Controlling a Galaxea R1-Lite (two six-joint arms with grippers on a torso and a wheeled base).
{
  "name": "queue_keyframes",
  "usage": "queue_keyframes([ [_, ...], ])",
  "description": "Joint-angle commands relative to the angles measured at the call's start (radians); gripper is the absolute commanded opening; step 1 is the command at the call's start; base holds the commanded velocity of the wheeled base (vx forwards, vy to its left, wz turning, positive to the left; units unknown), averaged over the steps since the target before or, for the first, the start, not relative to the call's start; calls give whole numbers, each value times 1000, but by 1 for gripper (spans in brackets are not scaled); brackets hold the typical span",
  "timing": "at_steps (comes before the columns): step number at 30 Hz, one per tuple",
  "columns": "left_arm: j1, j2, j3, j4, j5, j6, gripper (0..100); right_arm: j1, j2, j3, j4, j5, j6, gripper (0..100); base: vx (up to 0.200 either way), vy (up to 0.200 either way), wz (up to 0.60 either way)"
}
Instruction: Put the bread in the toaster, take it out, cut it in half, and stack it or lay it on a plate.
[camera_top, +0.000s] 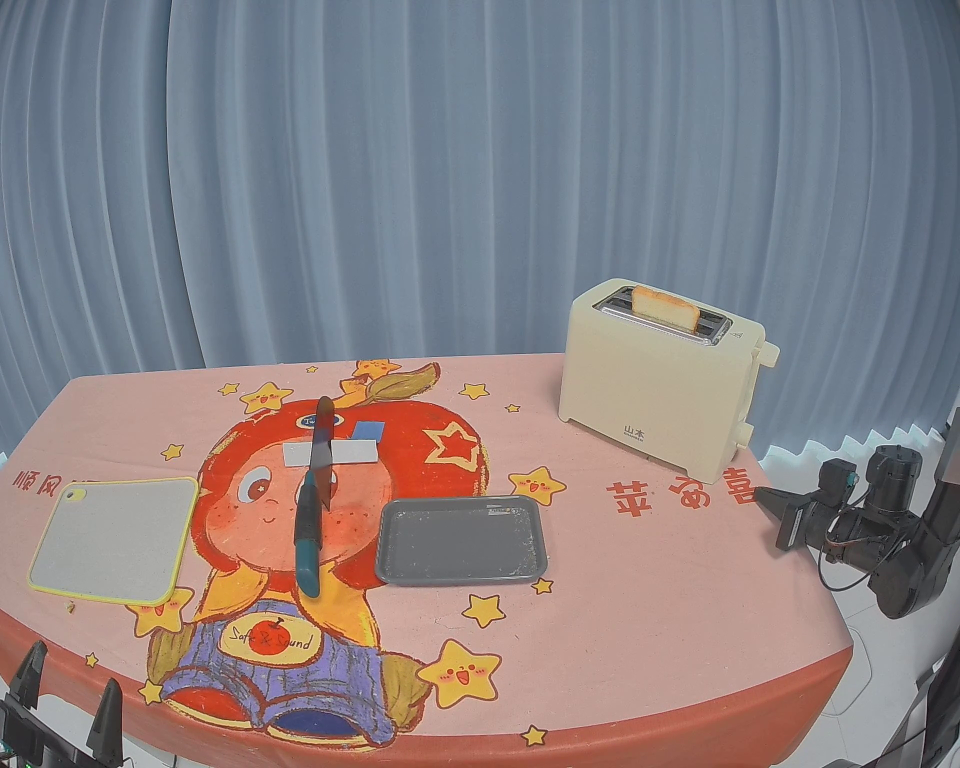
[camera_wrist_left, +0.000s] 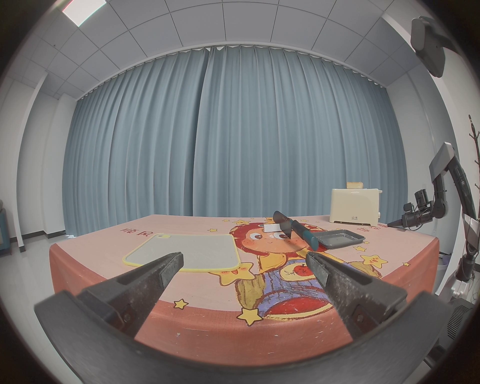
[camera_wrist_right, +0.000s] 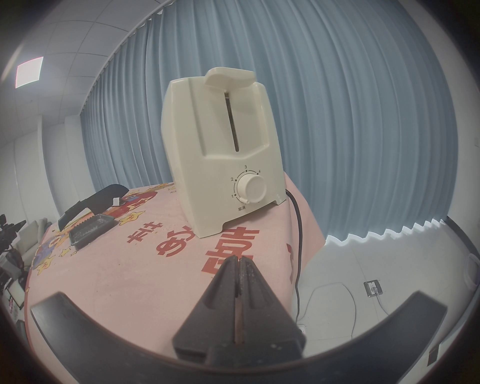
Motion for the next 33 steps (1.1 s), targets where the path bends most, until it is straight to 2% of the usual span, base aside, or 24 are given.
queue_keyframes([
  [1,0,0,18,-1,1,0,100,14,11,-10,2,-33,33,0,0,0,0],
  [5,0,0,18,-1,1,0,100,43,7,-33,-1,-50,82,0,0,0,0],
  [11,0,0,18,-1,-1,0,100,46,6,-58,-1,-53,86,0,0,0,0],
  [17,0,0,18,-1,-1,0,100,47,12,-79,1,-79,88,0,0,0,0],
  [25,0,0,18,-1,-1,0,100,47,27,-99,2,-82,90,0,0,0,0],
  [33,0,0,18,-1,-1,0,100,50,47,-125,1,-82,142,0,0,0,0],
])
